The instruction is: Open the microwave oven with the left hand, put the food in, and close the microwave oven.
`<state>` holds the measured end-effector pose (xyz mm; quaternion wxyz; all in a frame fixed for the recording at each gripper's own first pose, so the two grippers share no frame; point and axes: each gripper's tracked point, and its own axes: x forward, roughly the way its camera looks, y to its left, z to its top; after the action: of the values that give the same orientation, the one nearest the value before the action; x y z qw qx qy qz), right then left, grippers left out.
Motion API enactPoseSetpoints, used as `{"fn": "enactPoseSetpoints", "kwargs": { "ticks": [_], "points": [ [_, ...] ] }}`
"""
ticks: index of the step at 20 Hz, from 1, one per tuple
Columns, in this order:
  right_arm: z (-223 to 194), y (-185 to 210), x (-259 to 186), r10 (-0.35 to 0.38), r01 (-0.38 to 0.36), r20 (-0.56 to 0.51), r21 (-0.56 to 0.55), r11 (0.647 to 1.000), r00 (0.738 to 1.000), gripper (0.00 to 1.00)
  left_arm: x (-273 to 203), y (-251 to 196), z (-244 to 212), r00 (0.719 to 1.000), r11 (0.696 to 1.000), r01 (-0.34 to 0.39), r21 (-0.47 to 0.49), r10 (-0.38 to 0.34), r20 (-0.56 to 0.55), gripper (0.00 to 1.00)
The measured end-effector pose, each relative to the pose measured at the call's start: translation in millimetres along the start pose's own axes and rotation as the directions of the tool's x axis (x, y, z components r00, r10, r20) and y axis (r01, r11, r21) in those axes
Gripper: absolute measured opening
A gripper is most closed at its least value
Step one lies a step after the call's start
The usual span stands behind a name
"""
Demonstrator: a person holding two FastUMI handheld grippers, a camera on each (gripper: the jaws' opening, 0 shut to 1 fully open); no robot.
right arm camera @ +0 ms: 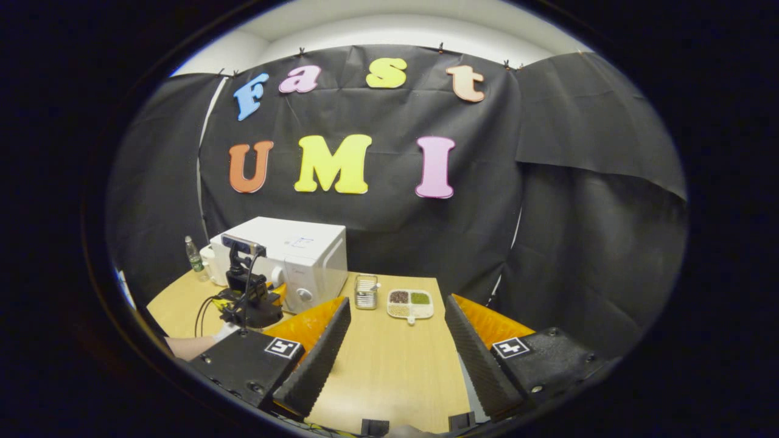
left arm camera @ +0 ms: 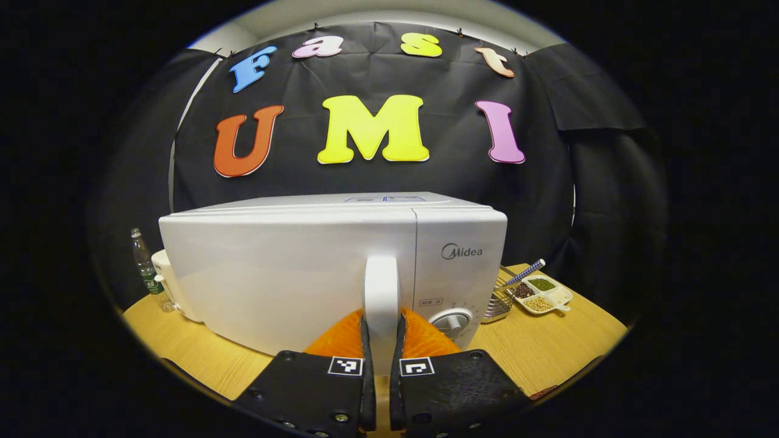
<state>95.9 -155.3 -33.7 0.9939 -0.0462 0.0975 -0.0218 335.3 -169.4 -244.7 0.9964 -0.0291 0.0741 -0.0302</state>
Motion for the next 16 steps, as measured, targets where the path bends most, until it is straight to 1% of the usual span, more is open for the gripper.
{"fn": "enactPoseSetpoints", "kwargs": {
  "ticks": [4,6,9,10,11,12,13,14,15,16],
  "points": [
    [0,2,-2,0.01,-0.01,0.0,0.003,1.0,1.0,0.99,-8,0,-4,1.0,1.0,0.001,0.004,-0.001,-0.027,0.08],
    [0,4,-3,0.009,-0.009,0.004,-0.008,1.0,1.0,0.99,-33,5,-6,1.0,1.0,0.008,0.014,-0.008,-0.005,0.07],
    [-2,19,-7,0.039,-0.039,0.006,-0.023,0.999,0.999,1.0,-62,13,-14,1.0,1.0,0.024,0.007,-0.024,-0.011,0.07],
    [-2,24,-8,0.049,-0.049,0.011,-0.021,0.999,0.999,1.0,-72,17,-16,0.999,1.0,0.026,0.012,-0.026,-0.022,0.18],
    [-4,29,-9,0.056,-0.055,0.011,-0.02,0.998,0.998,0.99,-80,21,-18,0.999,0.999,0.027,0.016,-0.027,-0.024,0.08],
    [-6,35,-12,0.067,-0.067,0.01,-0.022,0.998,0.998,0.99,-90,25,-20,0.999,0.999,0.029,0.016,-0.029,-0.031,0.08],
    [-6,39,-15,0.074,-0.074,0.013,-0.028,0.997,0.997,0.99,-96,29,-22,0.999,0.999,0.024,0.022,-0.023,-0.038,0.14],
    [-6,41,-17,0.077,-0.077,0.016,-0.037,0.996,0.997,0.99,-102,38,-21,0.999,0.999,-0.014,0.04,0.016,-0.038,0.17],
    [-5,42,-20,0.078,-0.077,0.021,-0.042,0.996,0.997,0.99,-106,53,-22,0.997,0.997,-0.06,0.053,0.062,-0.045,0.32],
    [-5,45,-23,0.081,-0.08,0.025,-0.04,0.996,0.996,0.99,-109,61,-21,0.996,0.995,-0.082,0.049,0.084,-0.042,0.57]
  ]
}}
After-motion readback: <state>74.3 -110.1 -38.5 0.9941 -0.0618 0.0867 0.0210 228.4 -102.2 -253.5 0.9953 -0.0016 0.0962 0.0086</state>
